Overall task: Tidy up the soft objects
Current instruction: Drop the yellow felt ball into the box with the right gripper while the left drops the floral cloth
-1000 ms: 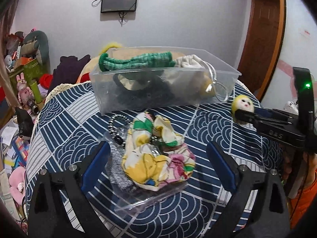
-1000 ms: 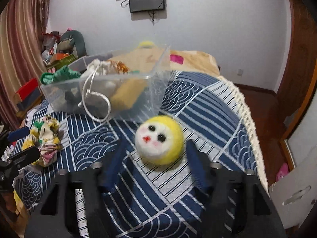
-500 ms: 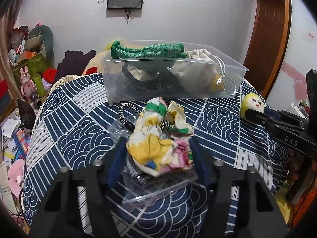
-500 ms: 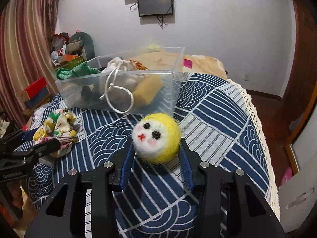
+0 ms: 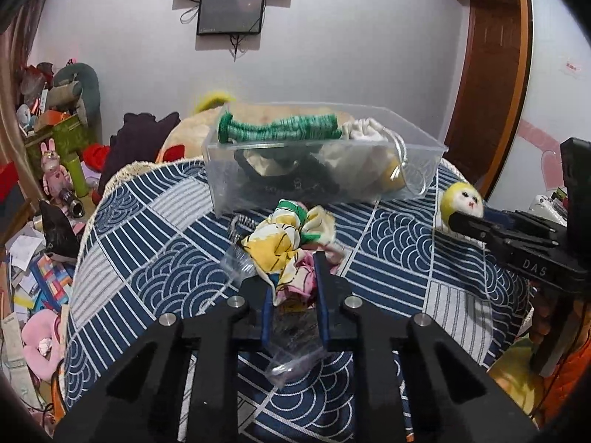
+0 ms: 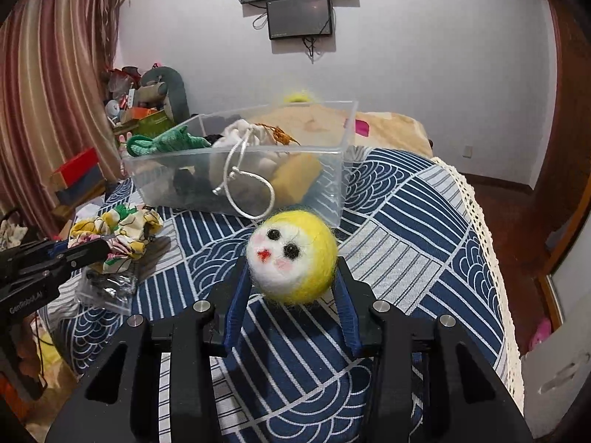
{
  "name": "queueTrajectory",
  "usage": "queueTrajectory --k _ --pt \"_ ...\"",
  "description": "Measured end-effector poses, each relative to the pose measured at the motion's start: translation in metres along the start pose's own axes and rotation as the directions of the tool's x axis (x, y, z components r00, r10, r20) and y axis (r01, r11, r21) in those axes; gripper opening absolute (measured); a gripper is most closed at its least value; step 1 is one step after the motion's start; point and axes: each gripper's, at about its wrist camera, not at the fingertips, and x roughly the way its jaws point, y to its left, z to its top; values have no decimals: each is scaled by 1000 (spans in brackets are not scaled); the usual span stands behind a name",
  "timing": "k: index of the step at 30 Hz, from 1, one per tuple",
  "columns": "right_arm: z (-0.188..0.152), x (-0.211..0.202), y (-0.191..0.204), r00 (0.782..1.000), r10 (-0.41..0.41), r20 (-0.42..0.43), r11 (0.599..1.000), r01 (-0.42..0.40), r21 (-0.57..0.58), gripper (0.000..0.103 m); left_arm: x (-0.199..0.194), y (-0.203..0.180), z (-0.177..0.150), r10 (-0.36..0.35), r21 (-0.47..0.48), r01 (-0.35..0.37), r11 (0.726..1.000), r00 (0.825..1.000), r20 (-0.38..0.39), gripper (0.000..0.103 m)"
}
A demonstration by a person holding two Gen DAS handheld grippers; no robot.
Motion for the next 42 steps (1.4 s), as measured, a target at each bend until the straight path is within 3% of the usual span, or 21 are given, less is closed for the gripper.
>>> queueTrajectory --k 13,29,35,42 --pt "11 -7 13 999 22 41 999 -20 -36 40 -24 5 32 -17 18 15 1000 994 110 17" --pt "59 -11 28 988 18 155 996 -3 -92 40 -11 7 92 -52 24 48 999 978 204 17" --pt "75 -4 30 985 -3 173 994 22 -107 40 5 10 106 -73 24 70 997 977 201 17" --pt "81 9 21 986 -52 161 993 68 -94 40 45 19 114 -91 -13 93 996 988 126 17"
